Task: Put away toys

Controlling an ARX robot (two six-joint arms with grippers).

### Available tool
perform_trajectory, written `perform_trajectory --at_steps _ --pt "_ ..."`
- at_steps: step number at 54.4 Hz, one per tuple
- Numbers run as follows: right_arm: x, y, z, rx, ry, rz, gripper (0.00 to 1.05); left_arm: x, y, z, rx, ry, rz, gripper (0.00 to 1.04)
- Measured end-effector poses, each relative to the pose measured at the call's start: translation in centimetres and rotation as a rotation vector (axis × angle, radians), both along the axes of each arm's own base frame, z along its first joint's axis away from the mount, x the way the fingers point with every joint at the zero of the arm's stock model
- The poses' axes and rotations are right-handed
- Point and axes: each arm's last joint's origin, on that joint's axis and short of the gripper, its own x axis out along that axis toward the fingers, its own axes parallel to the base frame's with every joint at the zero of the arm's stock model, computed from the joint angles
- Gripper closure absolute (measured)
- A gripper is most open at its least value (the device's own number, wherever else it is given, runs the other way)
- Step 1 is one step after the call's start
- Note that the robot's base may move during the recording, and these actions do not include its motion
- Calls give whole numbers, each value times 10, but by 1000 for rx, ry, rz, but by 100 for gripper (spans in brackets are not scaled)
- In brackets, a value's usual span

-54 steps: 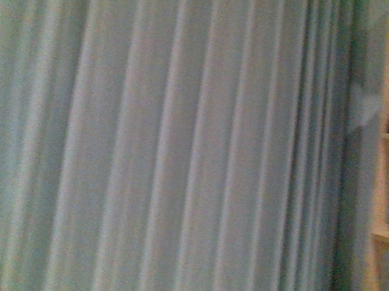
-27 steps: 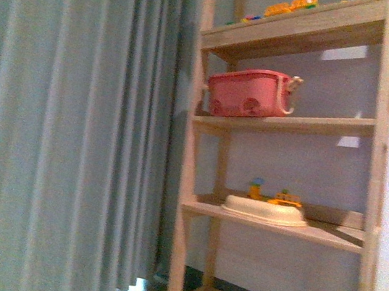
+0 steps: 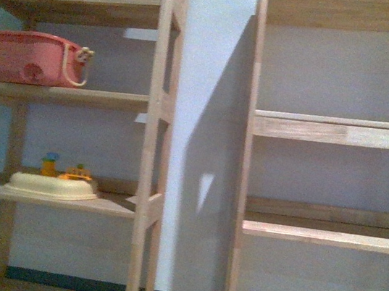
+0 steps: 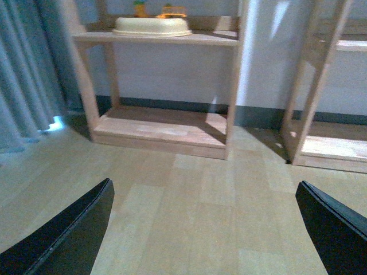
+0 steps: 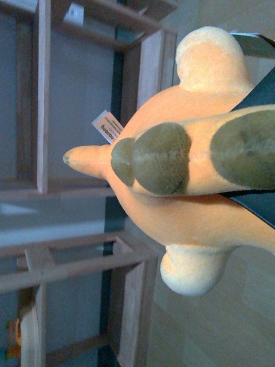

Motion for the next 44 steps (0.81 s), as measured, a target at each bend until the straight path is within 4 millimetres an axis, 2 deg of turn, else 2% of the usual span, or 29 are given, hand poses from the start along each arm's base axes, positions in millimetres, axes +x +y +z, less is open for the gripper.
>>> perform_trajectory --at_steps 44 --pt "0 0 0 0 0 6 98 0 0 0 0 0 -1 6"
